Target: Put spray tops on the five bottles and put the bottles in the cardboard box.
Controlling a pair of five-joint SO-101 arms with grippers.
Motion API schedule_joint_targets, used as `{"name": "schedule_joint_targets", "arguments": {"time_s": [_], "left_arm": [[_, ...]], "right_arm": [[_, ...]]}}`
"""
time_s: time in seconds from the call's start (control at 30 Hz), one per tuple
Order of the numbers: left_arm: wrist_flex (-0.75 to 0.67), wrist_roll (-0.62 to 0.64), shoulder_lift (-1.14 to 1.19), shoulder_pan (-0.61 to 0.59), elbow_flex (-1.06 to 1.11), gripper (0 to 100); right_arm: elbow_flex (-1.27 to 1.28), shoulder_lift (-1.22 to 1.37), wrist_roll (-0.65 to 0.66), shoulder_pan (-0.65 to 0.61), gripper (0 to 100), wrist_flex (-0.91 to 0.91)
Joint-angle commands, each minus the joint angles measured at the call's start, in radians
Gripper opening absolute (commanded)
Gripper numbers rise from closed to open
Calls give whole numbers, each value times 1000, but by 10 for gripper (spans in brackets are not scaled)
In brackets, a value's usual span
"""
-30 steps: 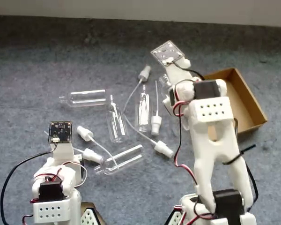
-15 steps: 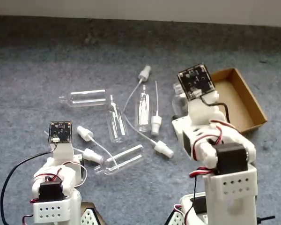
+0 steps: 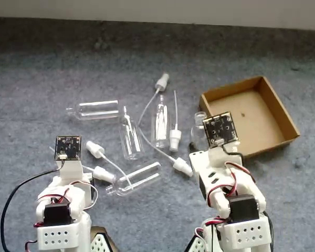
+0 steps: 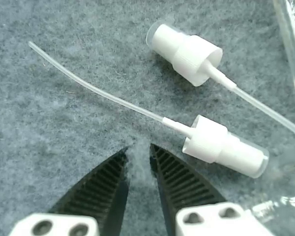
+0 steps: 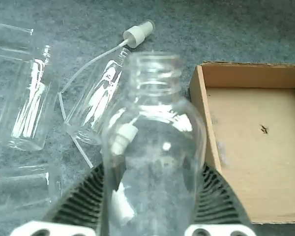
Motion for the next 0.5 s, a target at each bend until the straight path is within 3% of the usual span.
{"name": "schedule_joint_targets", "arguments": {"time_s": [0.0,0.23,0.33,0.47], "left_arm": [[5,3,-13,12,21,5],[5,-9,-13,-47,21,5],[-9,-107,-13,-185,12,5],[-161,-341,-13,-363,13,5]], "right_arm": [[61,-48,-9,12,82,-87],[170,-102,-46,15,82,-140],[209,-140,-100,15,82,-168],[240,-206,-100,12,82,-170]]}}
